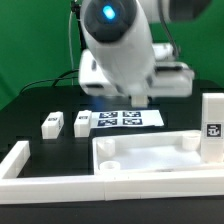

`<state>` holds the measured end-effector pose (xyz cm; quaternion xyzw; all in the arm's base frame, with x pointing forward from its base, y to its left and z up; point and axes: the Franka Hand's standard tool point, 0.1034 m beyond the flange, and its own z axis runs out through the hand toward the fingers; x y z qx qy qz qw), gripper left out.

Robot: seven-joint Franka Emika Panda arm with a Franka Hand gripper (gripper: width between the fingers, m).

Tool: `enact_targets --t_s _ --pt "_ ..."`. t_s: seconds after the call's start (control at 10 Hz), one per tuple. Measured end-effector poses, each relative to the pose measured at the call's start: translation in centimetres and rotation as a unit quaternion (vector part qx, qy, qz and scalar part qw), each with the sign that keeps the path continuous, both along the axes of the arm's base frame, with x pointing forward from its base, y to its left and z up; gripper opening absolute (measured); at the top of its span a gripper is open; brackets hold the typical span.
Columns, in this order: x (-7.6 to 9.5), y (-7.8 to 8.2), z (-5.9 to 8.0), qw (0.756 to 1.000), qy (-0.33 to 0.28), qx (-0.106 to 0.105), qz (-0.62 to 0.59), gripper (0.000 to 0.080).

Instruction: Assemble desk

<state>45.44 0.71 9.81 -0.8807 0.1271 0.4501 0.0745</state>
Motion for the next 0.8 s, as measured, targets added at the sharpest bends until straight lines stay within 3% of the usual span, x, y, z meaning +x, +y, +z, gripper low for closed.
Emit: enact_targets --t_s 0.1,0.2,0.3,0.6,0.7,0.8 --pt "1.2 -1.2 1.1 1.0 -0.004 0.002 -0.009 0.0288" --pt "2.7 -2.2 0.9 0.999 -0.046 -0.019 0.005 0.0288" --pt "3.4 -2.2 0.7 0.994 -0.094 -0.041 0.03 0.0288" --pt "3.9 -1.6 1.1 0.984 -0.167 -0.051 0.023 0.0289" --pt "5.1 -1.0 2.1 0.982 -0.182 -0.05 0.01 0.0289" --pt "7.5 -1.3 4.6 0.977 -0.209 -0.041 -0.017 0.0289"
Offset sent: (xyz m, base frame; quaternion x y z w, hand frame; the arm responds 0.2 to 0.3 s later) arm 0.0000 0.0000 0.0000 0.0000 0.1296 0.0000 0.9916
